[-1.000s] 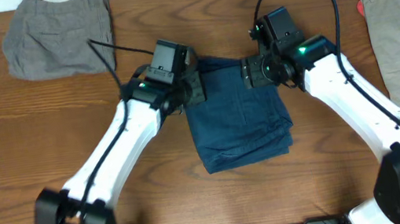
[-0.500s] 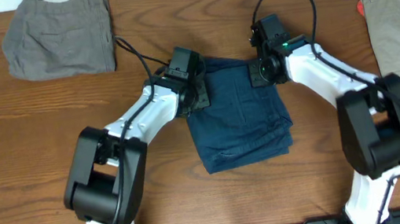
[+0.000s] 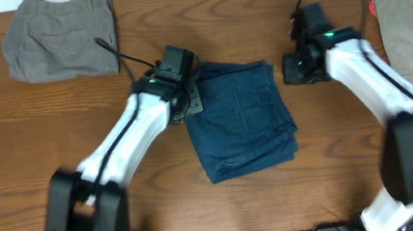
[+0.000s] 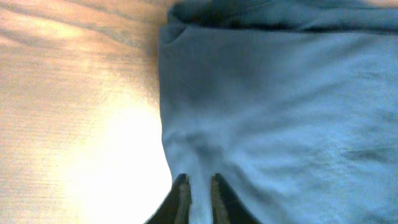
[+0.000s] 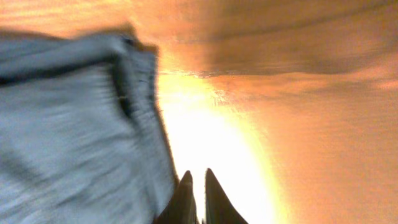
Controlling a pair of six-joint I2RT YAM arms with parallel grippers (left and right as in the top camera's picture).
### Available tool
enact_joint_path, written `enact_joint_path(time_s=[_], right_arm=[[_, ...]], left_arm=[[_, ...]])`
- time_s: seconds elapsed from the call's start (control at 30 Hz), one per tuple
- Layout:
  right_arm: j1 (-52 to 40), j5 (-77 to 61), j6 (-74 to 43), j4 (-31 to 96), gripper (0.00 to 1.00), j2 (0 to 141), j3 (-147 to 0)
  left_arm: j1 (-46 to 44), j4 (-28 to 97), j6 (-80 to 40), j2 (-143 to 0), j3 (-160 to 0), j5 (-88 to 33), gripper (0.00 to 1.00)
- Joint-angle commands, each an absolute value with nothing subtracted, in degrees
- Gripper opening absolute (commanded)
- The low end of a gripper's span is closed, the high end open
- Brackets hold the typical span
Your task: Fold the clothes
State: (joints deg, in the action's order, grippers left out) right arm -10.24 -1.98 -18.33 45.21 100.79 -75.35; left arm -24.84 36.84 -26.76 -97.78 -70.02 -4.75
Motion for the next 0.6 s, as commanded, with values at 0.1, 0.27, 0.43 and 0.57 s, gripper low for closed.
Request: enact_joint_path(time_s=[0.1, 0.27, 0.43, 0.57], right_arm=[[-12.47, -11.27, -15.51, 52.25, 0.25, 90.06, -75.79], [-16.12, -11.40, -16.91, 55.79, 0.17, 91.05, -73.89], [-17.28, -13.02, -19.27, 50.70, 0.12, 92.88, -66.39], [-17.87, -16.36, -20.36, 45.89, 0.12, 94.89, -60.45]], left_arm=[[-25.87, 44.95, -26.26, -90.43, -70.37, -15.20, 0.22], [-28.84, 47.77, -26.98, -91.02, -67.55, -22.06, 0.22], [-32.32, 43.22, -30.50, -91.07, -61.58, -21.87, 0.22], [-33.56, 37.28, -32.53, -91.50, -56.53, -21.91, 0.22]])
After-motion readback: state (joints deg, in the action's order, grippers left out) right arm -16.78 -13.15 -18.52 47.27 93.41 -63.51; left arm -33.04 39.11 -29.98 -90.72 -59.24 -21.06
